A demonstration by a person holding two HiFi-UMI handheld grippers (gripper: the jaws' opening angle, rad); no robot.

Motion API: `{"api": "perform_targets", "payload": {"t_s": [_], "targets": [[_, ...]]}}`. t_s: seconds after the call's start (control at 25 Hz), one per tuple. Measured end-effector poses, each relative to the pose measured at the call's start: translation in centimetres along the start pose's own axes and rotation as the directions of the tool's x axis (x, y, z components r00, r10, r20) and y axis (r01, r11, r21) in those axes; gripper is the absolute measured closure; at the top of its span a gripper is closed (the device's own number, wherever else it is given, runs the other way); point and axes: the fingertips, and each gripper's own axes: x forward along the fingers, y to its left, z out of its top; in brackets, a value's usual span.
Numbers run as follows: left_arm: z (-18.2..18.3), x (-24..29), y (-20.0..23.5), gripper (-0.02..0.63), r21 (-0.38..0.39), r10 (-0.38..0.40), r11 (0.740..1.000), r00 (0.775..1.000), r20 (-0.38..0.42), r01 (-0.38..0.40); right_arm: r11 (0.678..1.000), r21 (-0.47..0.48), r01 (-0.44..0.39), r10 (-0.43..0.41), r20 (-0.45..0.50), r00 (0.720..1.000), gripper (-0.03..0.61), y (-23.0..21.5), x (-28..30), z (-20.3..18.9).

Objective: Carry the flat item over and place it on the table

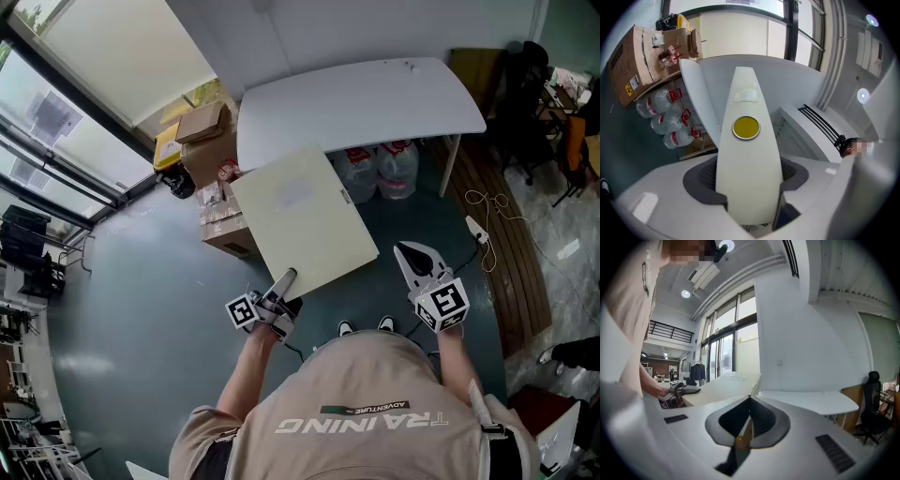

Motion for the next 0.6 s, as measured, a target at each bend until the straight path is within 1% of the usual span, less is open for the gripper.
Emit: {"api": "perform_targets", "payload": {"t_s": [0.24, 0.4, 0.6], "targets": [[0.2, 0.2, 0.0, 0.333, 0.003, 0.001, 1.000, 1.000, 0.000, -0.001, 1.000, 0.012, -0.015, 0.015, 0.013, 1.000, 0.574, 0.3, 0.8, 0.5], [-0.1, -0.5, 0.0, 0.333, -0.017, 0.001, 1.000, 1.000, 0.007, -0.001, 1.000, 0.016, -0.016, 0.016, 0.016, 1.000, 0.574, 0.5, 0.8, 0.4], [0.4, -1.1, 0.3, 0.333, -0.003, -0.002, 1.000, 1.000, 0.010, 0.002, 1.000, 0.012, -0.013, 0.013, 0.016, 1.000, 0.574, 0.9, 0.9, 0.1]]}}
